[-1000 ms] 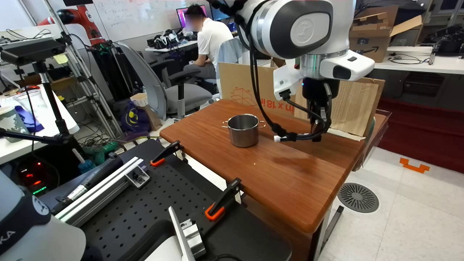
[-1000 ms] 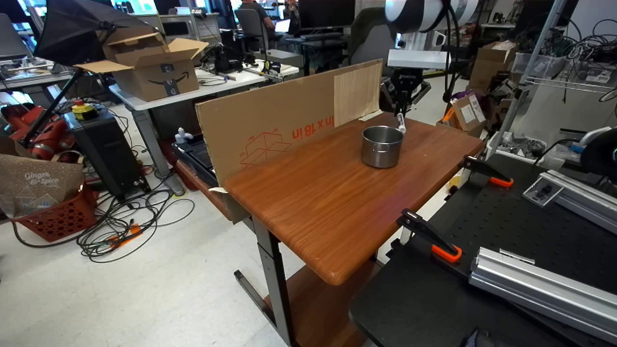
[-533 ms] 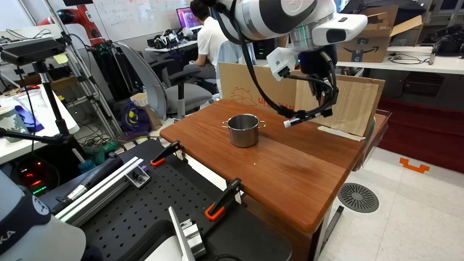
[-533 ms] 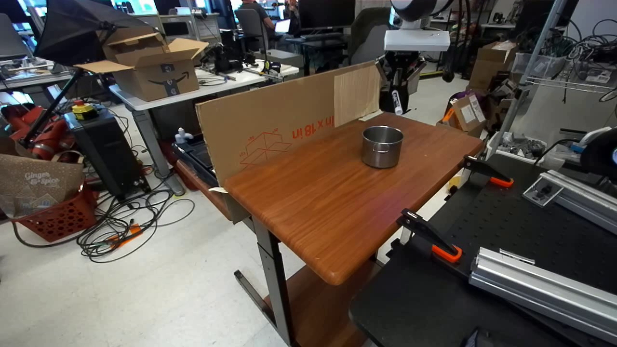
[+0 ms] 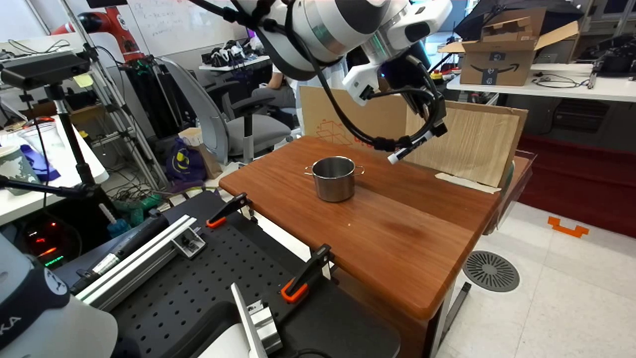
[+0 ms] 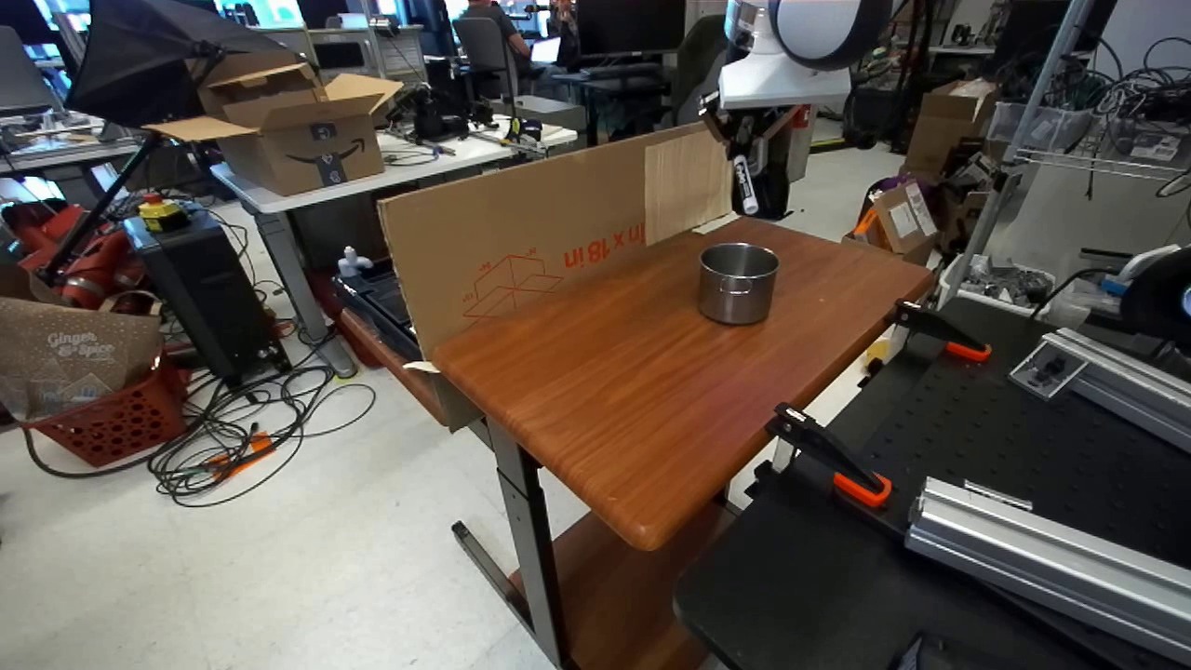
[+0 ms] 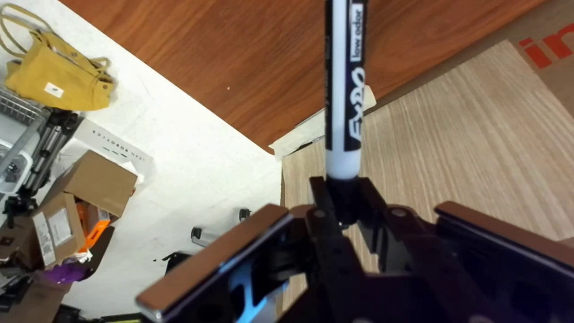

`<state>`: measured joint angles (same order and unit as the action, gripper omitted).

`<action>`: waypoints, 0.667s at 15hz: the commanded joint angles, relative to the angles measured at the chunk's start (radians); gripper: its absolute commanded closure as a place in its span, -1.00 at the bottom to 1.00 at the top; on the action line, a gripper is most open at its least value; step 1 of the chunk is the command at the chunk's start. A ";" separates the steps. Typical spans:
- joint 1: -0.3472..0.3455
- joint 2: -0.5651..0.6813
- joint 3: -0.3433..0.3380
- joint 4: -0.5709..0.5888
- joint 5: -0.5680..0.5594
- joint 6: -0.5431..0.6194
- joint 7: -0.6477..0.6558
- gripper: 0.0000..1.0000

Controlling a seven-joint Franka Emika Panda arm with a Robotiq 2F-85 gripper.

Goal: Put the marker in the pot

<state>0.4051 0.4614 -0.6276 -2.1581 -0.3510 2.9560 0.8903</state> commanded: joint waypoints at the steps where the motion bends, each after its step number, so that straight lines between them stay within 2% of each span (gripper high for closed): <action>1: 0.135 0.010 -0.131 -0.038 -0.081 0.072 0.092 0.90; 5: 0.244 0.011 -0.204 -0.074 -0.108 0.106 0.134 0.90; 10: 0.333 0.010 -0.236 -0.117 -0.101 0.144 0.136 0.90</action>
<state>0.6845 0.4643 -0.8176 -2.2504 -0.4271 3.0490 0.9995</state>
